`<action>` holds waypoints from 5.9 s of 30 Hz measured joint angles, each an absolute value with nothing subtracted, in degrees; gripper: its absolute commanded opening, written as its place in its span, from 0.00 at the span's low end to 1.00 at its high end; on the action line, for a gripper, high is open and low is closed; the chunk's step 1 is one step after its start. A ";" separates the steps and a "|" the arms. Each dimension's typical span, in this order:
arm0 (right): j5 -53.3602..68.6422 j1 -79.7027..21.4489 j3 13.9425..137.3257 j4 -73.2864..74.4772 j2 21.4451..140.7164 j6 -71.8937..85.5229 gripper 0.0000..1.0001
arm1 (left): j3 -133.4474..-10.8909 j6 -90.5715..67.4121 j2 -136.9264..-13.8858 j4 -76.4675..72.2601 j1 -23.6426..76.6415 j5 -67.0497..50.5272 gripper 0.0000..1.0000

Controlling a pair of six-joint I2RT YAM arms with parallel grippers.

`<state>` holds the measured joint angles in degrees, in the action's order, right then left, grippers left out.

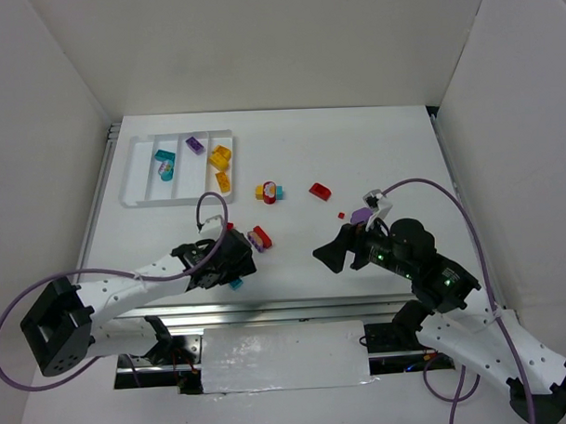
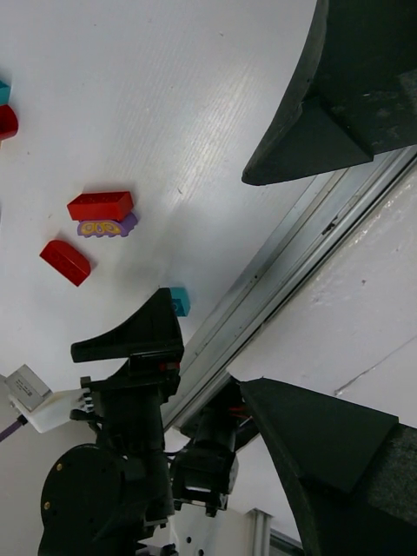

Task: Sort the legos into containers by color

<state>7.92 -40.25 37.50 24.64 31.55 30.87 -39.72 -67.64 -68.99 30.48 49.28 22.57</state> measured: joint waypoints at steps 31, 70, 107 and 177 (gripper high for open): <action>8.34 -40.25 37.06 25.85 29.78 31.20 1.00 | -40.38 -79.11 -77.58 33.89 48.66 26.50 0.00; 13.30 -40.07 33.30 18.48 38.50 31.16 1.00 | -84.73 -53.89 -110.67 31.70 -1.26 30.24 0.99; -3.01 -40.73 59.09 18.11 87.88 29.69 0.99 | -55.46 -36.36 -51.94 42.92 29.41 18.33 1.00; 17.02 -42.63 33.19 14.90 42.22 31.27 0.99 | -107.07 -42.54 -125.03 17.17 -12.47 14.72 0.33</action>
<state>17.02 -42.63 33.19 14.90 42.22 31.27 -107.07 -42.54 -125.03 17.17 -12.47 14.72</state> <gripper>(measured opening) 0.994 0.477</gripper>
